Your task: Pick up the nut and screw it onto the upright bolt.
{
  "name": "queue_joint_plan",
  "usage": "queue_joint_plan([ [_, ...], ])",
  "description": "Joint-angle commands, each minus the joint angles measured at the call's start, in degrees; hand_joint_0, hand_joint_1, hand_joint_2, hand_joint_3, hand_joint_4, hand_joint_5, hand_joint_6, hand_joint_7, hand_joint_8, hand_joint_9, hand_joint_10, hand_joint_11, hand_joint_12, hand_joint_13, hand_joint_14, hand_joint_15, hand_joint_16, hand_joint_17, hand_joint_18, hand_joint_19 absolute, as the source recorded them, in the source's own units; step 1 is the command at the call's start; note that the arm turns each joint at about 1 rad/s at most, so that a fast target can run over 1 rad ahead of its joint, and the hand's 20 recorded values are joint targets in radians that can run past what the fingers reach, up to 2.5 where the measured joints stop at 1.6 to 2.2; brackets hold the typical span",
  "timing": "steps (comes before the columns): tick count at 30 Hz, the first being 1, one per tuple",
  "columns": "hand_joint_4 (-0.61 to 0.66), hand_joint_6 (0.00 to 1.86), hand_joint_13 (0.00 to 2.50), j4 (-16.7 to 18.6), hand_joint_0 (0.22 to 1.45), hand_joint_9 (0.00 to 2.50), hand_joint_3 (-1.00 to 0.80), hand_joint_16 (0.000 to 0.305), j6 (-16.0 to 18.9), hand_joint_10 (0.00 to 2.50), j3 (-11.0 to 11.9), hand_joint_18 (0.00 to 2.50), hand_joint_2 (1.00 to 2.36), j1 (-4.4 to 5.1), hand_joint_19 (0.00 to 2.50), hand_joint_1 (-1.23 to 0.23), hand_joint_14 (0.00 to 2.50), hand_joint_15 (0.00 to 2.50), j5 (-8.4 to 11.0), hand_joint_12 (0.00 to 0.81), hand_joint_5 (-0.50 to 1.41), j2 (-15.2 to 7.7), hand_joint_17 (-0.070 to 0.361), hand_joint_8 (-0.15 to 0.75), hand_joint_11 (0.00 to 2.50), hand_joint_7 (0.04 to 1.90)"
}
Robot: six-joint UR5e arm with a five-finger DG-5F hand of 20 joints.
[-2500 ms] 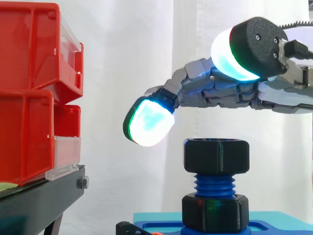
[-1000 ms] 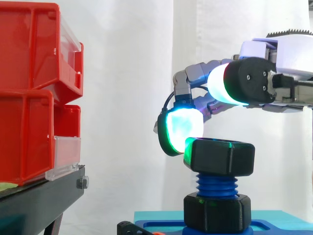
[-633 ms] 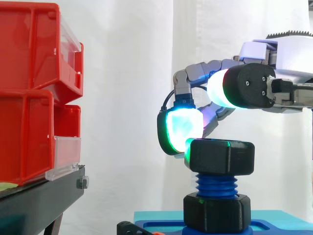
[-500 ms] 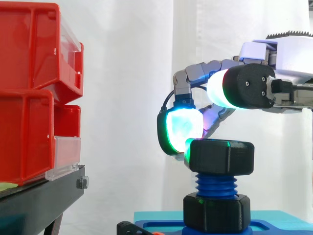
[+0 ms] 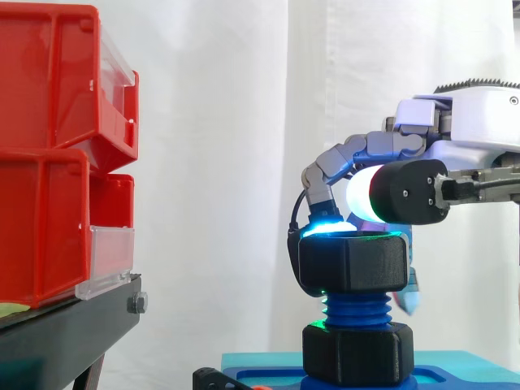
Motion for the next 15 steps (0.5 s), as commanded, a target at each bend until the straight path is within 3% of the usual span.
queue_joint_plan([
  [1, 0.08, 0.68, 1.32, -0.3, 0.57, 1.76, -0.50, 0.000, 0.0, 0.01, 0.0, 1.03, 1.00, -0.75, 0.29, -0.33, 0.00, 0.04, -0.64, 0.088, 0.06, 0.0, 0.001, 0.198, 0.30, 1.10],
  [4, 0.09, 0.67, 1.32, -0.2, 0.57, 1.74, -0.50, 0.001, 0.0, 0.01, 0.0, 1.00, 1.00, -1.19, 0.28, -0.33, 0.00, 0.04, -1.52, 0.097, 0.06, 0.0, 0.002, 0.198, 0.30, 1.13],
  [6, 0.12, 0.50, 1.18, -0.1, 0.56, 1.57, -0.50, 0.003, 0.0, 0.01, 0.0, 0.86, 1.00, -1.37, 0.21, -0.30, 0.00, 0.02, -1.87, 0.108, 0.06, 0.0, 0.008, 0.206, 0.25, 1.45],
  [7, 0.13, 0.50, 1.17, 0.0, 0.56, 1.57, -0.50, 0.004, 0.0, 0.01, 0.0, 0.86, 1.00, -1.55, 0.21, -0.30, 0.00, 0.02, -2.23, 0.112, 0.06, 0.0, 0.008, 0.210, 0.25, 1.43],
  [10, 0.15, 0.51, 1.08, 0.2, 0.55, 1.46, -0.50, 0.007, 0.0, 0.01, 0.1, 0.80, 1.00, -1.99, 0.22, -0.28, 0.00, 0.01, -3.37, 0.123, 0.01, 0.0, 0.016, 0.211, 0.23, 1.26],
  [11, 0.17, 0.51, 1.04, 0.4, 0.55, 1.42, -0.50, 0.009, 0.0, 0.01, 0.3, 0.79, 1.00, -2.16, 0.24, -0.28, 0.00, 0.01, -3.63, 0.123, -0.02, 0.0, 0.020, 0.200, 0.23, 1.10],
  [15, 0.11, 0.50, 0.90, 0.9, 0.53, 1.23, -0.50, 0.018, 0.0, 0.00, 0.8, 0.70, 1.00, -2.51, 0.27, -0.28, 0.00, 0.00, -4.42, 0.158, -0.08, 0.0, 0.041, 0.179, 0.13, 0.85],
])
